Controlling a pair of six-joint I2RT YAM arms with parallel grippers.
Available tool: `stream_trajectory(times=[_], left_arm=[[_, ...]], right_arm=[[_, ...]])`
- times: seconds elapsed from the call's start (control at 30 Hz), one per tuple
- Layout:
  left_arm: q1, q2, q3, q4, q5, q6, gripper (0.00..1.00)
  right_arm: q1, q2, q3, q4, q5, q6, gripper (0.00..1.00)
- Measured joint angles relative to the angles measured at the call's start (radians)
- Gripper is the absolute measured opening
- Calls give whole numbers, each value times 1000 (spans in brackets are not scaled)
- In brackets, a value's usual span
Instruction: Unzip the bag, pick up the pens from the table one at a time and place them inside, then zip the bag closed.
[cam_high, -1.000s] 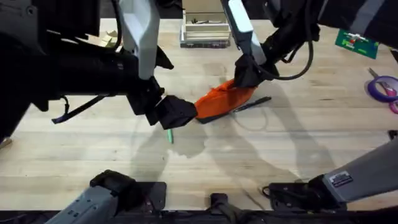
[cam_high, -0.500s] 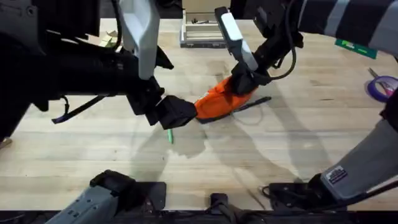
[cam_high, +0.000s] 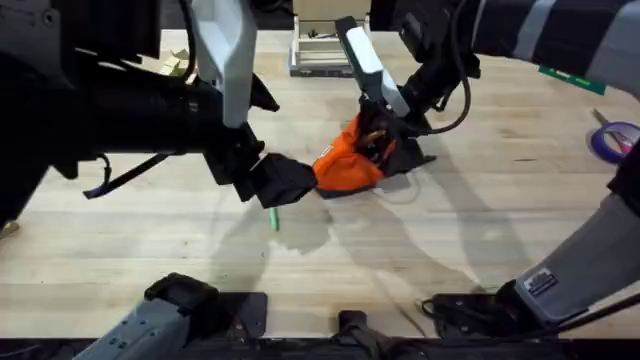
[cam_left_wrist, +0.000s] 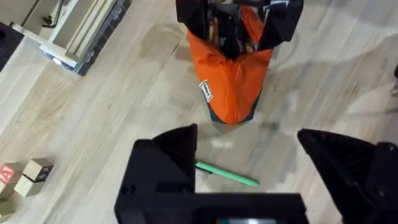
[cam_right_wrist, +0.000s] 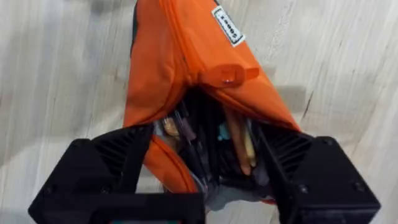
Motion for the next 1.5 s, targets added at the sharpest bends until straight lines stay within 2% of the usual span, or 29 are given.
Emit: stream_trajectory(times=[0.63, 1.03, 1.5], left_arm=[[0, 0, 0, 0, 0, 0, 994], [0, 0, 0, 0, 0, 0, 994], [0, 0, 0, -16, 0, 0, 993]], right_arm=[[1, -18, 0, -20, 4, 1, 997], [-2, -237, 0, -123, 4, 1, 997], [-103, -478, 0, -135, 10, 138, 997]])
